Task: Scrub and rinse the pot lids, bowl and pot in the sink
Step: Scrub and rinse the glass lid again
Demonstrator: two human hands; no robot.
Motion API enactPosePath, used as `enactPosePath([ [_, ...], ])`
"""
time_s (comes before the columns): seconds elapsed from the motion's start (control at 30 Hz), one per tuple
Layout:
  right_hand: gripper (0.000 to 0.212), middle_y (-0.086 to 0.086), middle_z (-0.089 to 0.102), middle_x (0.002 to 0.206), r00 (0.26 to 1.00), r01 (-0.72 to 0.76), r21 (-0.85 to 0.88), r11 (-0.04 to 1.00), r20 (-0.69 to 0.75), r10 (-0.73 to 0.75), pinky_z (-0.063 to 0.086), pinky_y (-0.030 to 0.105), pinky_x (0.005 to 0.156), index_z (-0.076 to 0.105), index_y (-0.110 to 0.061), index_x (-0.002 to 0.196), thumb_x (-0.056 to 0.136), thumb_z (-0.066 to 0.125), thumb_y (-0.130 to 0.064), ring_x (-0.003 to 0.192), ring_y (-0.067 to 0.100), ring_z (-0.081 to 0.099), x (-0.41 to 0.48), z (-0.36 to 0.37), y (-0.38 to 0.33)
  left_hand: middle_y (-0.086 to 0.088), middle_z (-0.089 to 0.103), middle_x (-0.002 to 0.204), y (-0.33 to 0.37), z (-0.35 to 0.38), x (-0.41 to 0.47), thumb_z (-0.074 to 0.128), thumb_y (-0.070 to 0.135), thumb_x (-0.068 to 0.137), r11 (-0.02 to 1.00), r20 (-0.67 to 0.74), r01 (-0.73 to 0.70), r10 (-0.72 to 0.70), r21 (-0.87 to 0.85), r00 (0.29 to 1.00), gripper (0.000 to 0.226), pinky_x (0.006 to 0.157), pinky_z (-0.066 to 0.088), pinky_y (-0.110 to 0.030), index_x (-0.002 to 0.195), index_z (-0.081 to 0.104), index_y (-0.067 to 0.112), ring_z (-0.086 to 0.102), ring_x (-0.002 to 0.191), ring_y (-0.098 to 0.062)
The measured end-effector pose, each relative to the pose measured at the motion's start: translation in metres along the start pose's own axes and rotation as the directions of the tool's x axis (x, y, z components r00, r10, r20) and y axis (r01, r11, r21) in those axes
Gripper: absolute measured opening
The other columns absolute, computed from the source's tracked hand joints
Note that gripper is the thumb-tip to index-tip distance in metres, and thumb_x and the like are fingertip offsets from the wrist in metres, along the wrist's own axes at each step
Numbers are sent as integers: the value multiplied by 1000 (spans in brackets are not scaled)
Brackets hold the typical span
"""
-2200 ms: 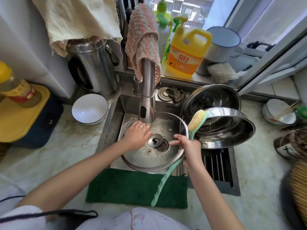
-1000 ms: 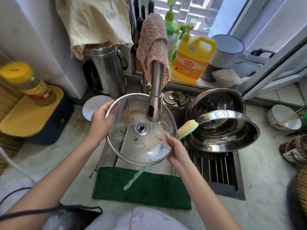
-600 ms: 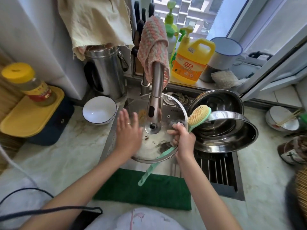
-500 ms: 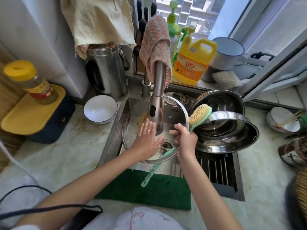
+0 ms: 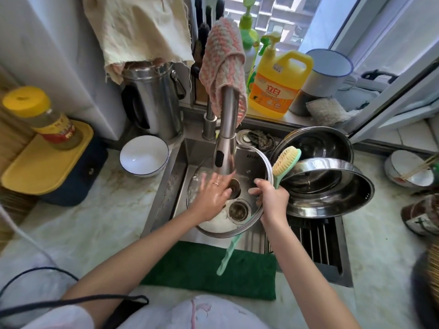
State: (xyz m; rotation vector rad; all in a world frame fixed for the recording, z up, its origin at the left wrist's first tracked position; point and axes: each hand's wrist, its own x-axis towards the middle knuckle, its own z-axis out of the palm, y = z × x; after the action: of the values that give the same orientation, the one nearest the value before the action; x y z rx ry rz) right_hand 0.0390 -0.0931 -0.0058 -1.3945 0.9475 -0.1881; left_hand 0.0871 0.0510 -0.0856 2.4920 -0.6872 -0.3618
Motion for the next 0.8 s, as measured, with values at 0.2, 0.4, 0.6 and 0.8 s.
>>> enactPosePath([
  [0.2, 20, 16, 69, 70, 996, -17, -31, 999, 88, 19, 50, 50, 88, 64, -6, 77, 72, 65, -24, 79, 32, 63, 7, 2, 2, -4, -31, 150, -8, -27, -42, 18, 56, 97, 988, 345, 145, -153, 50, 926, 76, 114, -14, -39, 149, -17, 14, -26, 140, -21],
  [0.4, 35, 7, 67, 57, 973, -11, -124, 992, 228, 39, 47, 49, 95, 62, 1, 103, 84, 65, -29, 92, 34, 66, 10, 12, 0, 22, 11, 155, 14, -41, -91, 59, 46, 87, 967, 246, -95, 154, -236, 957, 42, 113, 22, -27, 115, 37, 25, 12, 141, 0],
  [0.6, 41, 15, 67, 75, 936, -52, -190, 980, 333, 114, 40, 19, 42, 58, 0, 109, 86, 67, -32, 49, 10, 51, 7, 14, -14, 0, 46, 141, -2, -25, -83, 60, -17, 72, 922, -134, -360, 342, -143, 930, 50, 109, 35, -21, 111, 53, 13, 45, 129, -11],
  [0.8, 41, 4, 62, 84, 894, -61, -170, 984, 429, 129, 26, 15, 35, 64, -11, 101, 89, 58, -49, 42, 3, 32, 16, 8, -32, -2, 65, 86, 11, -44, -52, 59, 9, 86, 772, -199, -44, -108, -634, 974, 18, 66, 51, -33, 97, 54, 22, 63, 78, -6],
])
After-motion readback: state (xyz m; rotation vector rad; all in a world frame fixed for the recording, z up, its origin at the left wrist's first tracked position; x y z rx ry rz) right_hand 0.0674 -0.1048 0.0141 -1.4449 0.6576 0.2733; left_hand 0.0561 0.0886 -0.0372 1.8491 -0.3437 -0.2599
